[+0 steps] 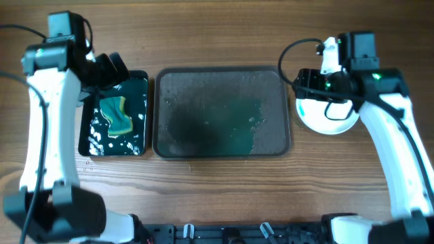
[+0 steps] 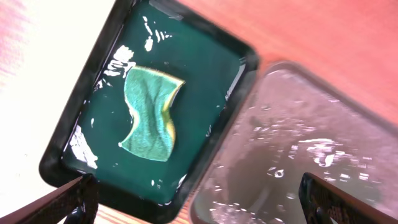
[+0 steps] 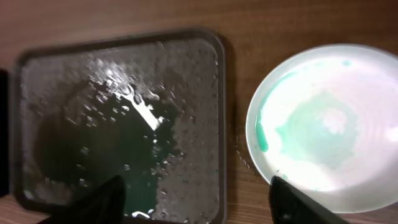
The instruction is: Clean dirty plates on tray and stack at the side
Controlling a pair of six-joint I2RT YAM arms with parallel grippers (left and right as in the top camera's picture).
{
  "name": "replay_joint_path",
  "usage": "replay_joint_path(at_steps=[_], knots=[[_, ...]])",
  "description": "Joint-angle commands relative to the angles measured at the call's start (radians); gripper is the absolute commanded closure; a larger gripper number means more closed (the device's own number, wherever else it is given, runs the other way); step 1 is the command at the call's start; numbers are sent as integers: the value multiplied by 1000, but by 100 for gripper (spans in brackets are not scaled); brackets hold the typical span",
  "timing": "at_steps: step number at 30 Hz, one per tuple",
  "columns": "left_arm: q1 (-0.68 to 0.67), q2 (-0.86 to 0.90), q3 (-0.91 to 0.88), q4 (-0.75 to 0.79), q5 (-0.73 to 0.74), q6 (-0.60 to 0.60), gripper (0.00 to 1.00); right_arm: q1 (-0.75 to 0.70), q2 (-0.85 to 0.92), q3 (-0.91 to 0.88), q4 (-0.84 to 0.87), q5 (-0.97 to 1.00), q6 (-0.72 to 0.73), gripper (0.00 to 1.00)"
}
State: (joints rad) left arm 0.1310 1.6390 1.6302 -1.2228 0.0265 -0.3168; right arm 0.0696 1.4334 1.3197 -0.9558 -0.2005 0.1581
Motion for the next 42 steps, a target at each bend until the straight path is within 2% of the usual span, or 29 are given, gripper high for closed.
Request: replay_joint_path(at_steps=[1,9,14,17,20,25,33,37,42], knots=[[-5,-8,2,0,37,-12,0,3,-202,10,-43,26,-27,0],[-4,-6,2,0,37,-12,0,3,-508,10,-59,20,-24,0],[-4,-6,2,0,37,-12,0,3,-527,10,-51,32,-29,0],[-4,-6,2,0,37,-12,0,3,-515,8,-46,56,-84,0],[-4,-6,2,0,37,-12,0,4,-520,-39,75,73,-109,0],[-4,-6,2,0,37,-12,0,6,-709,-337,337,69,-211,0],[-5,-6,2,0,37,-12,0,5,-1176,-951,774,-66,-208,0],[-4,-6,2,0,37,-12,0,6,-1345,-1161,887,-109,-207,0],[-5,-6,2,0,37,-12,0,5,-1429,-1247,918,-94,-209,0]])
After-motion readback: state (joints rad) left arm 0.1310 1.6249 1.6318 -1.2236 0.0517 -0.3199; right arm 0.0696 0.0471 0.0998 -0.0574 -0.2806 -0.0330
